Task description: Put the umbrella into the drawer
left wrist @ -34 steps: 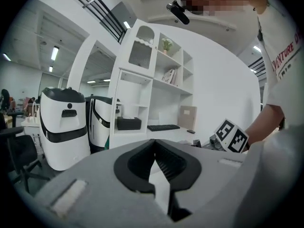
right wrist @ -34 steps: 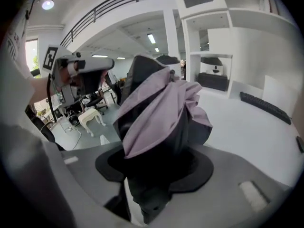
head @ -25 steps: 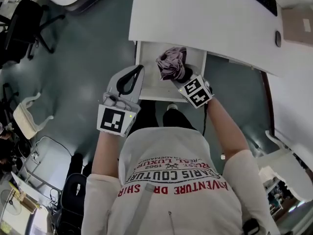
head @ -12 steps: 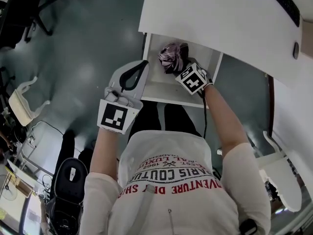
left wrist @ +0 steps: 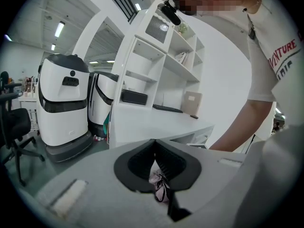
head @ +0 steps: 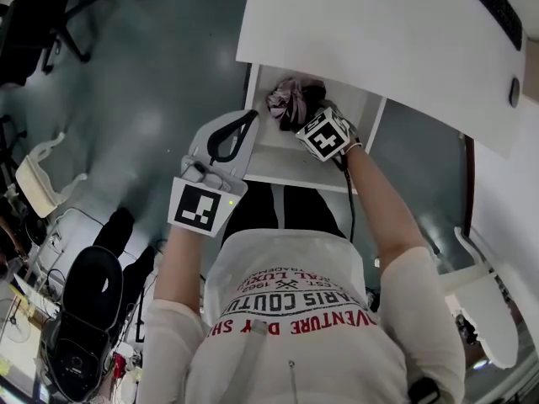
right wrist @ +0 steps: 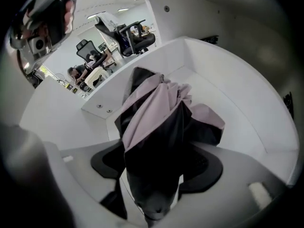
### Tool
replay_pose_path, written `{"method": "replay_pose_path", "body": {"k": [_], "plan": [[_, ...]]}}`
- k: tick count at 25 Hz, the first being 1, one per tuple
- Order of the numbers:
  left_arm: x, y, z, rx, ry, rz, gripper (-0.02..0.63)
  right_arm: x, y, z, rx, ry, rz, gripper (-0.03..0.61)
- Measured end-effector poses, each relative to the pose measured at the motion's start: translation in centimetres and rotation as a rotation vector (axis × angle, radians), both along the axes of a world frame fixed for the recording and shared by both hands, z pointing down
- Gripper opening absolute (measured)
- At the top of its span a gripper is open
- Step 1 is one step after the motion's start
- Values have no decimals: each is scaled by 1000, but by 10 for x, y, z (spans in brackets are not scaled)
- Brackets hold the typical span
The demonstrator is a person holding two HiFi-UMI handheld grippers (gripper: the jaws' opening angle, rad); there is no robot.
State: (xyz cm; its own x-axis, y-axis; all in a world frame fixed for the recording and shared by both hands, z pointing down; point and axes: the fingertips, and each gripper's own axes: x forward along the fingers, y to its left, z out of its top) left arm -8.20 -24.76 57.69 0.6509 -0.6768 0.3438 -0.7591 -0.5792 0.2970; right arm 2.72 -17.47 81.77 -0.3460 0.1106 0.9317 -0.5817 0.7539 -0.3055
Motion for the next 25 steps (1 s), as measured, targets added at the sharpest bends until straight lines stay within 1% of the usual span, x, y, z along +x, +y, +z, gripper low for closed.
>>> {"method": "replay_pose_path", "body": {"k": [2, 4, 9, 10, 11, 12, 15, 16, 17, 19, 21, 25], "plan": [[5, -3, -8, 16, 7, 1, 6, 0, -3, -8, 24, -8, 4, 291], [11, -4, -17, 36, 7, 8, 6, 0, -8, -22, 67, -30, 5, 291], [20, -10, -51, 91, 20, 7, 6, 4, -30, -82, 237, -72, 75, 287], [21, -11, -59, 97, 22, 6, 6, 5, -36, -97, 273, -84, 93, 270], [21, -12, -68, 106, 23, 4, 6, 7, -42, -112, 312, -96, 113, 203], [22, -13, -77, 117, 24, 2, 6, 9, -48, -127, 350, -108, 136, 156], [23, -13, -103, 151, 24, -9, 6, 12, -58, -170, 419, -158, 198, 97], [23, -11, -111, 157, 26, -14, 6, 13, -59, -185, 442, -174, 217, 60], [23, -9, -120, 161, 28, -17, 6, 14, -59, -199, 469, -190, 234, 54], [24, -5, -135, 167, 29, -19, 6, 17, -59, -228, 535, -221, 259, 0], [22, -4, -148, 172, 26, -24, 6, 17, -61, -254, 599, -253, 271, 0], [7, -14, -171, 195, 11, -39, 6, 9, -77, -308, 697, -317, 320, 0]]}}
